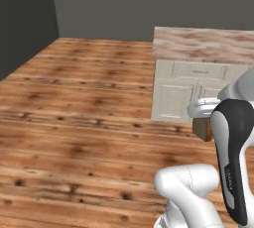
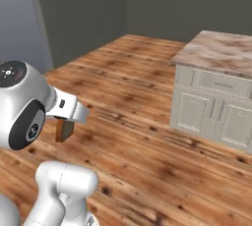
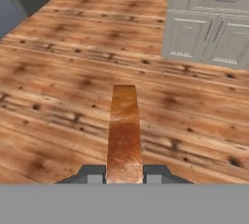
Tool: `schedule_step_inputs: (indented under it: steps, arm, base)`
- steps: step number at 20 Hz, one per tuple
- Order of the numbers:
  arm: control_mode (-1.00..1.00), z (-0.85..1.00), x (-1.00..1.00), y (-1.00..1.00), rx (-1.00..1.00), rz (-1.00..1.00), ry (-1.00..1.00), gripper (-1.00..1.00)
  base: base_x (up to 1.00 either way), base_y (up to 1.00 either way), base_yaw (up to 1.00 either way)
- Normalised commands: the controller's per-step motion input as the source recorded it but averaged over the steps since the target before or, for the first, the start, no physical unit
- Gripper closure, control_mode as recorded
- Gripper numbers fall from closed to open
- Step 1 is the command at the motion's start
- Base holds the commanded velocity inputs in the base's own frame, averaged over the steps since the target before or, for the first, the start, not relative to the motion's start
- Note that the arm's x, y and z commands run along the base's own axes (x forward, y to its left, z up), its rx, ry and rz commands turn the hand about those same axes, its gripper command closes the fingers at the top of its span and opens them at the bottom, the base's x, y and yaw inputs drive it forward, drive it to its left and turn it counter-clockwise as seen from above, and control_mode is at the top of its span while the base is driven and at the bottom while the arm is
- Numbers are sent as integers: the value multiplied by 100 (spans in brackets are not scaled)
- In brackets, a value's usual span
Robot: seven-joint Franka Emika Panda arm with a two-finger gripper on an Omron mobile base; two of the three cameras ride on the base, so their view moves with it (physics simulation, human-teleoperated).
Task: Start the toaster. Once the lever pops up, take the bread to the plate on the dining counter.
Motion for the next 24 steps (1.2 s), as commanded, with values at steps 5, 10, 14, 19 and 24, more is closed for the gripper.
schedule_step_inputs:
  steps: [5,10,14,19,24]
  arm:
    - [100,0,0,0,0,0,0,100]
    - [100,0,0,0,0,0,0,100]
    - [100,0,0,0,0,0,0,100]
    - [100,0,0,0,0,0,0,100]
    - [100,0,0,0,0,0,0,100]
  base:
    - [25,1,-48]
    - [25,3,-48]
    - [21,4,-47]
    - [18,5,-39]
    - [8,13,-28]
